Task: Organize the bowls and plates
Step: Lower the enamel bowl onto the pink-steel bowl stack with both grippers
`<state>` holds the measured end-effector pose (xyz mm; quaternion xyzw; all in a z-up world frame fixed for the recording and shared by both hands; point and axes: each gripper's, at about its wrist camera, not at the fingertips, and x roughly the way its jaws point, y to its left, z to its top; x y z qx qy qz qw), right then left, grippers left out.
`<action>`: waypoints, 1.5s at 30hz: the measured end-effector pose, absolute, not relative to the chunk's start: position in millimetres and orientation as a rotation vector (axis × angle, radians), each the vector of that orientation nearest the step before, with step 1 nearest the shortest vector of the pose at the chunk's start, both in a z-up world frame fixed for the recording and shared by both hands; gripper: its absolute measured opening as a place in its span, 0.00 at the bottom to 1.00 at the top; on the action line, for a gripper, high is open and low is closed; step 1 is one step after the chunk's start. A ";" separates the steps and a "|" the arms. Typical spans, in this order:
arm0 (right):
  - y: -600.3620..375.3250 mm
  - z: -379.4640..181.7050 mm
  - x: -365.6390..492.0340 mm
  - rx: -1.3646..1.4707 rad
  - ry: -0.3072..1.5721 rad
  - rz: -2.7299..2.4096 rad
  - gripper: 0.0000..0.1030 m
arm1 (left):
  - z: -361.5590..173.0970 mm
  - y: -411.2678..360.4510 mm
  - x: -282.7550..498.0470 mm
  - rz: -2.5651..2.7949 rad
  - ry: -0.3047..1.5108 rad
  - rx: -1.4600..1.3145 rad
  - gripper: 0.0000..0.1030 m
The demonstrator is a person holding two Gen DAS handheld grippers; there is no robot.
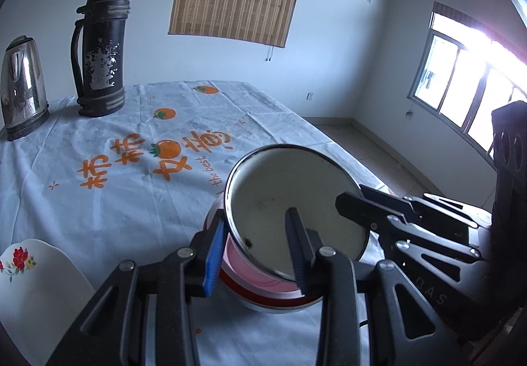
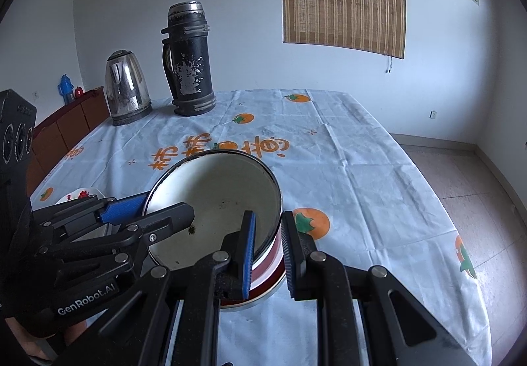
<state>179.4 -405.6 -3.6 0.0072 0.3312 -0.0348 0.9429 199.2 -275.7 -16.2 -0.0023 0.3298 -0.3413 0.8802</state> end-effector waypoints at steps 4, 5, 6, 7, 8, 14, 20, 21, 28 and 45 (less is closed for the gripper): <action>-407.9 -5.8 181.8 0.020 0.680 -0.076 0.17 | -16.9 -278.3 199.0 -0.709 0.689 0.003 0.32; -408.6 -6.6 182.8 0.021 0.682 -0.077 0.17 | -16.8 -278.8 198.8 -0.709 0.690 0.005 0.32; -409.3 -7.2 183.4 0.022 0.683 -0.078 0.17 | -16.6 -278.8 198.5 -0.708 0.690 0.005 0.32; -409.7 -8.0 183.9 0.021 0.684 -0.079 0.17 | -16.7 -279.2 198.5 -0.709 0.690 0.006 0.32; -410.2 -8.9 184.7 0.022 0.686 -0.080 0.17 | -16.9 -278.8 198.7 -0.710 0.691 0.005 0.32; -411.2 -14.1 188.3 0.023 0.698 -0.081 0.17 | -18.2 -279.1 200.8 -0.704 0.697 0.011 0.32; -410.4 -16.7 190.7 0.018 0.710 -0.076 0.17 | -20.9 -278.5 203.4 -0.695 0.710 0.014 0.32; -410.4 -17.0 191.4 0.017 0.712 -0.076 0.17 | -21.1 -278.9 203.6 -0.694 0.711 0.016 0.32; -410.3 -18.8 194.9 0.015 0.723 -0.076 0.17 | -21.8 -280.2 204.1 -0.692 0.716 0.021 0.32; -410.5 -25.2 201.3 0.011 0.758 -0.072 0.17 | -24.6 -279.9 207.1 -0.691 0.732 0.025 0.32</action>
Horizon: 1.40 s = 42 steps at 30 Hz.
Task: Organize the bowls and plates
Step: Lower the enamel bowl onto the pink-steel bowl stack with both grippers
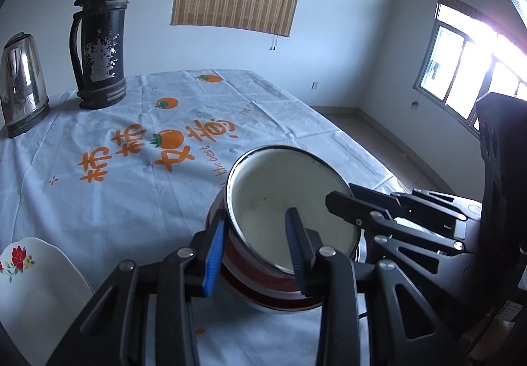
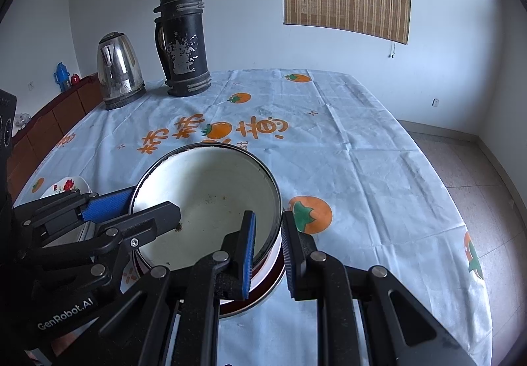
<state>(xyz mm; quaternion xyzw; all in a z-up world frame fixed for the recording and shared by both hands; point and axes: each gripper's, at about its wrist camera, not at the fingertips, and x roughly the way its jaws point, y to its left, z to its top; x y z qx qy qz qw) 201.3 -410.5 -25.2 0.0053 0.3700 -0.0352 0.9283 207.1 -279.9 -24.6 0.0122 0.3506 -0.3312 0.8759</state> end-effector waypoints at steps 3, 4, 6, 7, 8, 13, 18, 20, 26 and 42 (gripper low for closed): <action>-409.5 -26.4 203.2 0.005 0.767 -0.071 0.18 | -24.8 -279.9 206.9 -0.692 0.734 0.023 0.32; -409.6 -26.8 203.0 0.006 0.770 -0.069 0.18 | -25.0 -279.7 207.2 -0.691 0.735 0.022 0.32; -409.1 -27.6 204.5 0.005 0.777 -0.066 0.18 | -25.2 -279.2 207.2 -0.690 0.739 0.020 0.32; -409.2 -27.9 204.8 0.005 0.780 -0.065 0.18 | -25.3 -278.9 207.6 -0.690 0.740 0.018 0.32; -409.3 -28.5 205.5 0.006 0.784 -0.063 0.18 | -25.0 -278.3 207.7 -0.692 0.741 0.014 0.32; -413.2 -31.5 208.7 -0.003 0.810 -0.064 0.18 | -26.5 -281.3 206.2 -0.709 0.748 0.022 0.32; -418.6 -33.7 208.8 -0.001 0.832 -0.065 0.18 | -26.5 -284.8 202.9 -0.718 0.748 0.034 0.32; -417.4 -35.3 208.9 -0.009 0.836 -0.069 0.18 | -26.7 -285.1 201.7 -0.721 0.751 0.027 0.32; -418.7 -34.5 206.5 -0.010 0.839 -0.058 0.19 | -26.6 -285.1 201.3 -0.721 0.751 0.029 0.32; -421.7 -34.3 201.2 0.000 0.835 -0.058 0.19 | -29.1 -288.0 199.2 -0.723 0.730 0.050 0.32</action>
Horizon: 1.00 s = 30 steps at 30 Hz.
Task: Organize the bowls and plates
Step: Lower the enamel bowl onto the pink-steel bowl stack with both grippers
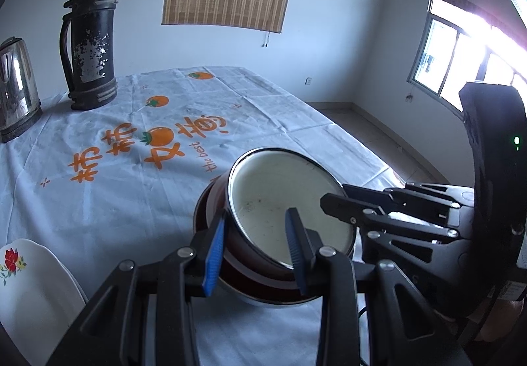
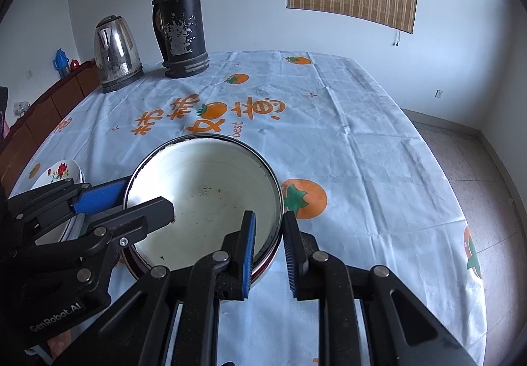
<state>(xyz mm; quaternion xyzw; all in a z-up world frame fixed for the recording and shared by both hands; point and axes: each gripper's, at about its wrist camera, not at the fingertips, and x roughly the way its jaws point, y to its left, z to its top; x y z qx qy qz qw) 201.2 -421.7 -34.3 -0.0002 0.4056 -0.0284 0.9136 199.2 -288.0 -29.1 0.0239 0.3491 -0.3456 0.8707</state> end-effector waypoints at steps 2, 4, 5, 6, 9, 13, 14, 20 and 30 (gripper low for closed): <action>-423.2 -33.7 200.5 0.007 0.832 -0.058 0.19 | -30.4 -288.1 200.2 -0.722 0.731 0.051 0.32; -423.0 -33.1 199.5 0.011 0.826 -0.057 0.19 | -32.7 -286.4 202.0 -0.721 0.744 0.042 0.32; -422.7 -32.2 198.7 0.014 0.821 -0.056 0.19 | -32.8 -285.6 202.7 -0.724 0.746 0.036 0.32; -422.2 -31.9 198.8 0.012 0.821 -0.056 0.19 | -32.8 -284.7 203.9 -0.727 0.748 0.030 0.32; -422.9 -32.4 199.7 0.016 0.823 -0.051 0.19 | -32.8 -284.0 205.1 -0.732 0.749 0.023 0.32; -425.5 -31.9 198.4 0.031 0.821 -0.039 0.19 | -33.2 -284.7 204.8 -0.731 0.744 0.025 0.32; -426.1 -31.8 198.0 0.035 0.818 -0.036 0.19 | -33.3 -284.1 205.0 -0.732 0.745 0.021 0.32; -425.1 -32.4 196.8 0.034 0.813 -0.033 0.19 | -32.7 -283.8 205.0 -0.734 0.752 -0.003 0.32; -427.2 -34.4 196.5 0.028 0.817 -0.045 0.19 | -30.8 -285.1 201.5 -0.742 0.728 0.022 0.32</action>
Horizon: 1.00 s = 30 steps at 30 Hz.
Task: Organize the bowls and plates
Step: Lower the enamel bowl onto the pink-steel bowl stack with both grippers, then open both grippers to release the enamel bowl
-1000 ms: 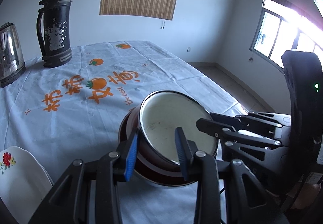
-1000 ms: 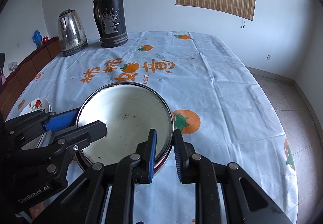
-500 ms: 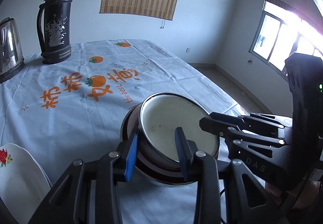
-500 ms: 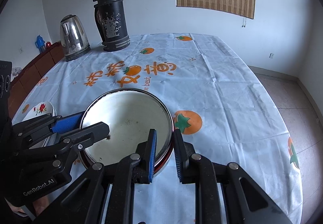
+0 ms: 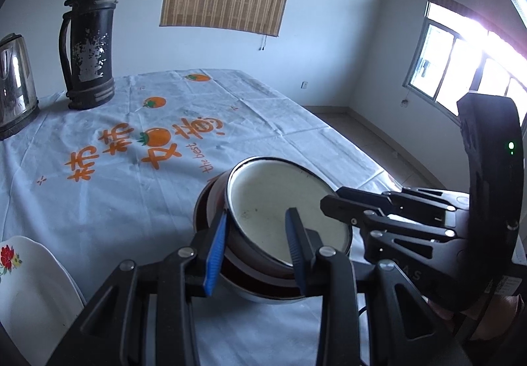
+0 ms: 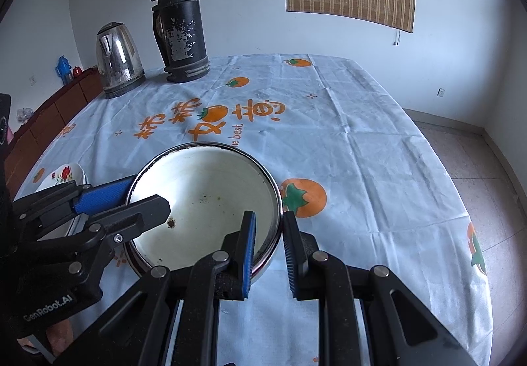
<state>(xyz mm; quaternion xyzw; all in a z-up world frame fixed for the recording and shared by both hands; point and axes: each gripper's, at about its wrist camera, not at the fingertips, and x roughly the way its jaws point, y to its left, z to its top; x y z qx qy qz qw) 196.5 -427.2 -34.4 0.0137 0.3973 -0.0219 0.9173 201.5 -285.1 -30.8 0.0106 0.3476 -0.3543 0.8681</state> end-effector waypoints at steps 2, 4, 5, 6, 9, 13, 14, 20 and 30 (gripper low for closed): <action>-426.5 -34.1 196.2 0.025 0.817 -0.046 0.19 | -31.6 -284.2 202.7 -0.741 0.731 0.018 0.32; -425.7 -34.1 196.3 0.021 0.816 -0.049 0.19 | -32.7 -284.5 203.0 -0.737 0.731 0.023 0.32; -426.2 -34.2 196.3 0.022 0.817 -0.048 0.19 | -33.6 -284.6 203.8 -0.734 0.732 0.026 0.32; -425.6 -34.3 196.2 0.024 0.817 -0.047 0.19 | -34.2 -284.6 204.4 -0.733 0.733 0.026 0.32; -424.7 -33.8 195.6 0.026 0.817 -0.040 0.19 | -34.1 -283.4 205.8 -0.739 0.735 0.017 0.32; -422.5 -31.2 192.8 0.029 0.807 -0.030 0.19 | -33.7 -282.7 205.0 -0.742 0.731 0.019 0.32; -421.9 -31.1 192.5 0.027 0.806 -0.030 0.19 | -33.5 -282.7 204.3 -0.744 0.729 0.020 0.32; -423.4 -31.4 193.3 0.023 0.812 -0.036 0.19 | -29.8 -282.9 198.4 -0.742 0.699 0.037 0.32; -422.9 -25.1 189.3 0.026 0.786 -0.032 0.19 | -23.6 -284.3 189.7 -0.733 0.642 0.078 0.37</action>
